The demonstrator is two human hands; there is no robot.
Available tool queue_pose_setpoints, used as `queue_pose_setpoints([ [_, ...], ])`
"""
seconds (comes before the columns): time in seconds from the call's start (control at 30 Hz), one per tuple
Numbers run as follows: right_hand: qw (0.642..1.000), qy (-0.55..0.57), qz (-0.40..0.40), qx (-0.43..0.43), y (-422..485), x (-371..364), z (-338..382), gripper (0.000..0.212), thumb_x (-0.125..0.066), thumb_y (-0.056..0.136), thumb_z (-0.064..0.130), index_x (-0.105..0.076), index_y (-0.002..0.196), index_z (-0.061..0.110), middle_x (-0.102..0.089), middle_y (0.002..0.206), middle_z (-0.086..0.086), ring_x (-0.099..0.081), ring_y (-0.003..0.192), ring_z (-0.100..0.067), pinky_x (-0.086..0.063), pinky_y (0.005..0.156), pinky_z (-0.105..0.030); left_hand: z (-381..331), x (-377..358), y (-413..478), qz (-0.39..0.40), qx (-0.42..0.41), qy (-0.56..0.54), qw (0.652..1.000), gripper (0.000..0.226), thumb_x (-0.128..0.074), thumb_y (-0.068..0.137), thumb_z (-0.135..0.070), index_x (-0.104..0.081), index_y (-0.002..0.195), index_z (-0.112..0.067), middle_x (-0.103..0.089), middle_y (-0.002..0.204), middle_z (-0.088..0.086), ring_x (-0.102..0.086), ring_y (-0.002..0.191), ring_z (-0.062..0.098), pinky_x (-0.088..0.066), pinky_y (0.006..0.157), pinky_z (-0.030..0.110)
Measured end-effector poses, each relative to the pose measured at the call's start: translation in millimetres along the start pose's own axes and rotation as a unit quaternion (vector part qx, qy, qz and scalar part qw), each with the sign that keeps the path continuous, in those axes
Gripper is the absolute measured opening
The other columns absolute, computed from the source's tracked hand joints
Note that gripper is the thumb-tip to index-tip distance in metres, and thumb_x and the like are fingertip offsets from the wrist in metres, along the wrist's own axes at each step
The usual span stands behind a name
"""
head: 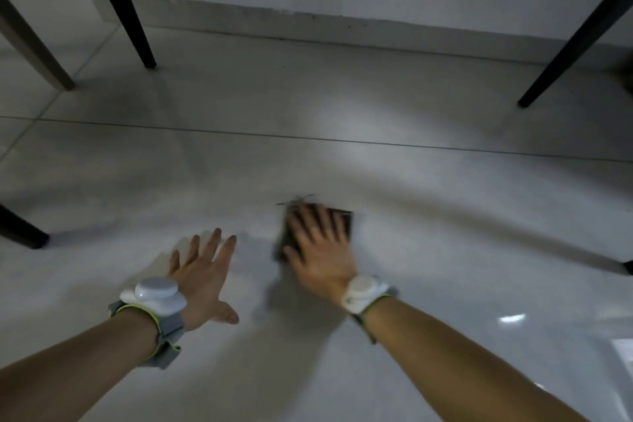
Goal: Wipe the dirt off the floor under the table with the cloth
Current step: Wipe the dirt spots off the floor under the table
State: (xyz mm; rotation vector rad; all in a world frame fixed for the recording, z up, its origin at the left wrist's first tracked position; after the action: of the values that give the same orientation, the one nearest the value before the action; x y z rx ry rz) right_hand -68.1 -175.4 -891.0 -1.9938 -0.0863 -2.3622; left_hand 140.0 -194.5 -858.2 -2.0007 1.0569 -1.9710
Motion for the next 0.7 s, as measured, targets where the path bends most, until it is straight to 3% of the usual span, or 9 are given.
queue_pose_setpoints([
  [0.13,0.984,-0.003,0.044,0.175,-11.3,-32.3,121.9,0.079,-0.042,0.096,0.057,-0.021,0.162,0.019,-0.018,0.17,-0.006,-0.002,0.157,-0.038,-0.003,0.124,-0.059,-0.2,-16.8,-16.6,-0.006,0.002,0.017,1.0,0.151,-0.083,0.058,-0.063,0.029,0.149,-0.021,0.019,0.163,0.016,0.015,0.15,0.041,-0.007,0.123,0.057],
  [0.23,0.976,-0.033,0.063,0.205,-24.7,-41.8,152.7,0.079,-0.045,0.098,0.051,-0.013,0.163,0.02,-0.004,0.172,-0.006,0.017,0.155,-0.036,0.004,0.125,-0.058,10.8,-38.4,-31.2,0.024,0.027,0.044,0.998,0.162,-0.084,0.048,-0.068,0.041,0.141,-0.022,0.027,0.158,0.024,0.02,0.148,0.046,-0.009,0.121,0.061],
  [0.33,0.976,0.005,0.036,0.214,-27.5,-27.2,145.6,0.061,-0.038,0.104,0.045,-0.028,0.16,0.024,-0.008,0.172,-0.002,0.011,0.157,-0.032,0.007,0.126,-0.052,18.7,-48.7,-44.1,0.052,0.033,0.022,0.998,0.165,-0.083,0.044,-0.072,0.056,0.123,-0.029,0.039,0.155,0.014,0.02,0.147,0.046,-0.01,0.118,0.067],
  [0.43,0.978,0.06,0.028,0.198,-31.8,-23.4,134.2,0.059,-0.043,0.104,0.047,-0.036,0.157,0.023,-0.018,0.17,-0.002,0.0,0.158,-0.031,0.001,0.126,-0.051,18.4,-45.1,-48.3,0.035,0.026,0.021,0.999,0.164,-0.083,0.047,-0.072,0.058,0.119,-0.03,0.041,0.155,0.01,0.022,0.147,0.043,-0.009,0.119,0.067],
  [0.57,0.985,0.068,0.027,0.156,-49.0,-23.1,95.6,0.064,-0.044,0.103,0.05,-0.029,0.16,0.026,-0.018,0.17,0.0,-0.003,0.158,-0.032,-0.002,0.126,-0.053,3.2,-40.5,-47.5,0.049,0.018,0.006,0.999,0.16,-0.084,0.053,-0.065,0.06,0.116,-0.034,0.049,0.149,0.008,0.027,0.146,0.04,-0.003,0.121,0.062],
  [0.7,0.993,0.04,0.024,0.106,-71.2,-11.1,28.0,0.065,-0.041,0.102,0.052,-0.026,0.16,0.028,-0.018,0.17,0.002,-0.006,0.158,-0.031,-0.003,0.127,-0.051,-23.0,-38.0,-44.8,0.053,-0.001,0.015,0.998,0.156,-0.085,0.057,-0.061,0.054,0.124,-0.029,0.045,0.153,0.008,0.027,0.146,0.038,-0.002,0.122,0.059],
])
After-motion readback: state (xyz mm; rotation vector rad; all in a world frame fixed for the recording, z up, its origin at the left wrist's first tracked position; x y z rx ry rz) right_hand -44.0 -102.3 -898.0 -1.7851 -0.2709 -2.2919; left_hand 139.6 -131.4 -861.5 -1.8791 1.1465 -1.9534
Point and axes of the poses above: each hand's wrist, its own y-axis towards the middle knuckle, its own x-axis out of the back of the hand, z = x × y, the point moved 6 cm from there along y, towards the middle knuckle
